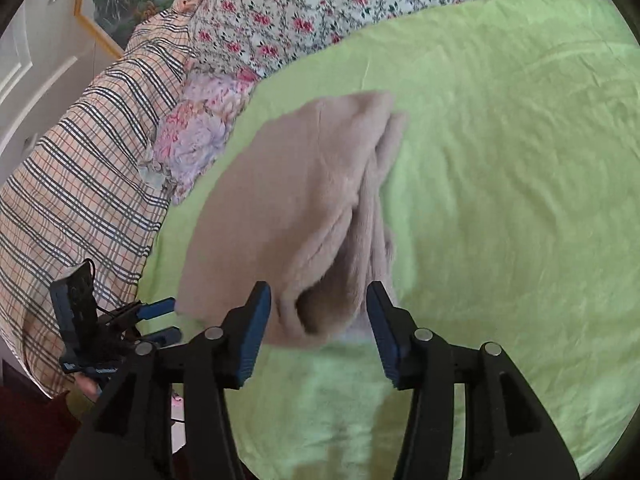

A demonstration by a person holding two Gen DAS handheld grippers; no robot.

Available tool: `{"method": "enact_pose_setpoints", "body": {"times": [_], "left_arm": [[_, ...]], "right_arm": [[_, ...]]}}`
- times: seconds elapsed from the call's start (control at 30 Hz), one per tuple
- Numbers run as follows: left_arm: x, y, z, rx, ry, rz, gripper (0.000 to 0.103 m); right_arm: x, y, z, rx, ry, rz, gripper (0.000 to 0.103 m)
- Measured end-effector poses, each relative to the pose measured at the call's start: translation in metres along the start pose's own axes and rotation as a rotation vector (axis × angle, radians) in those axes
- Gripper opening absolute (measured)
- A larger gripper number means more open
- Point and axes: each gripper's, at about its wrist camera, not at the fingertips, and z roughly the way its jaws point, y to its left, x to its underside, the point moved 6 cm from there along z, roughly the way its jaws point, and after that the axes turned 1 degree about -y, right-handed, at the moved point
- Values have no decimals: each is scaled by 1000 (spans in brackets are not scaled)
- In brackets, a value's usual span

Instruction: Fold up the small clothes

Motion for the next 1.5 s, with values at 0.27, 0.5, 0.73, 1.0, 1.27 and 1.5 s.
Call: {"method": "enact_pose_setpoints", "body": {"times": [0.27, 0.5, 0.73, 1.0, 1.27, 1.5], "left_arm": [[-8, 8, 24, -121, -28, -53, 57], [-9, 19, 15, -144, -81, -157, 18], [-5, 18, 26, -120, -24, -219, 14], [-3, 16, 27, -54, 18, -218, 14], [-8, 9, -27, 67, -45, -114, 15], [-46, -7, -28, 155, -128, -47, 20]], "right_arm": [[1, 8, 15, 16, 10, -34, 42], [-13, 31, -18, -39, -109, -67, 6], [16, -7, 18, 177, 40, -134, 5], [17, -19, 21, 219, 63, -118, 5], [10, -13, 5, 188, 102, -52, 12], [-62, -29, 9, 83, -44, 103, 29]]}}
